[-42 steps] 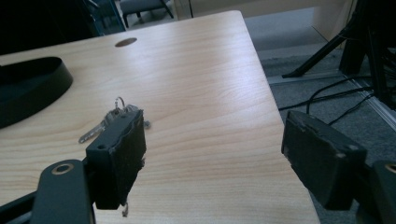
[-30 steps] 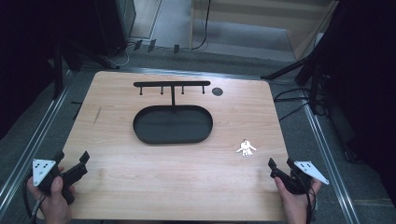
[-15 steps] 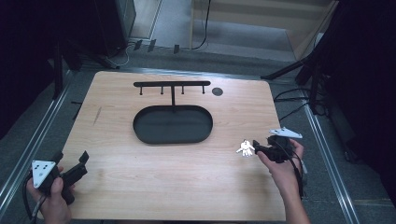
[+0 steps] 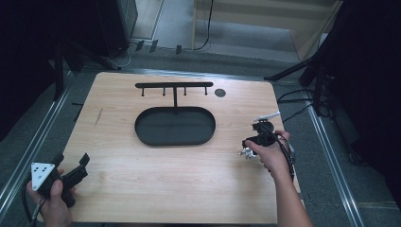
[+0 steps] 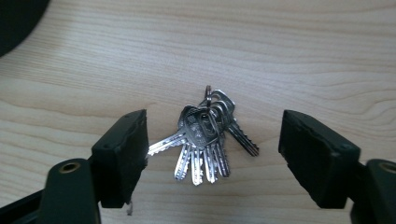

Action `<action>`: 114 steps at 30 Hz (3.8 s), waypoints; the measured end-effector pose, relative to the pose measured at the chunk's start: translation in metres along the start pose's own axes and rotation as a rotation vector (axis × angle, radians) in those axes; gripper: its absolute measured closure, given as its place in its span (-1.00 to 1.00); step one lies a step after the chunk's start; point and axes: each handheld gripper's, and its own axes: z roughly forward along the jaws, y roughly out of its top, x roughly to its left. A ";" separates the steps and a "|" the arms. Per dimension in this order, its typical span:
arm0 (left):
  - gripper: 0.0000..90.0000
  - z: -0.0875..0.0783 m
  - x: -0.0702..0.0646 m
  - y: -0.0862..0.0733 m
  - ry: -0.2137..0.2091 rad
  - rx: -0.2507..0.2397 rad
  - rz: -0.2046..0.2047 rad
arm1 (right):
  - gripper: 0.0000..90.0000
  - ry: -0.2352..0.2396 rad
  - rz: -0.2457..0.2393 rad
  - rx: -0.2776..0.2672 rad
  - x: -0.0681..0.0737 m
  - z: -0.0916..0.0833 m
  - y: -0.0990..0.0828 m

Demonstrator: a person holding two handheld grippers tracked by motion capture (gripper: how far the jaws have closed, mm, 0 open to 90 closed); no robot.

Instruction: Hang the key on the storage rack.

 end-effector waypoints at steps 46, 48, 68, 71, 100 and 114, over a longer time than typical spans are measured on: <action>-0.69 0.001 0.002 0.000 -0.019 0.006 -0.017 | 0.33 0.053 -0.036 0.055 -0.015 0.001 0.012; -0.69 0.001 0.003 0.000 -0.021 0.004 -0.022 | -0.12 0.072 -0.013 0.064 -0.013 0.007 0.012; -0.69 0.001 0.003 0.000 -0.023 0.010 -0.021 | 0.89 0.043 0.059 0.110 -0.010 0.022 0.001; -0.69 0.001 0.003 0.001 -0.024 0.009 -0.022 | 0.90 0.050 0.025 0.121 -0.014 0.020 0.000; -0.69 0.001 0.004 0.001 -0.027 0.004 -0.030 | 0.97 0.072 -0.250 0.054 0.066 -0.082 0.073; -0.69 0.002 0.004 0.001 -0.025 0.005 -0.027 | 0.97 0.076 -0.294 0.000 0.108 -0.113 0.102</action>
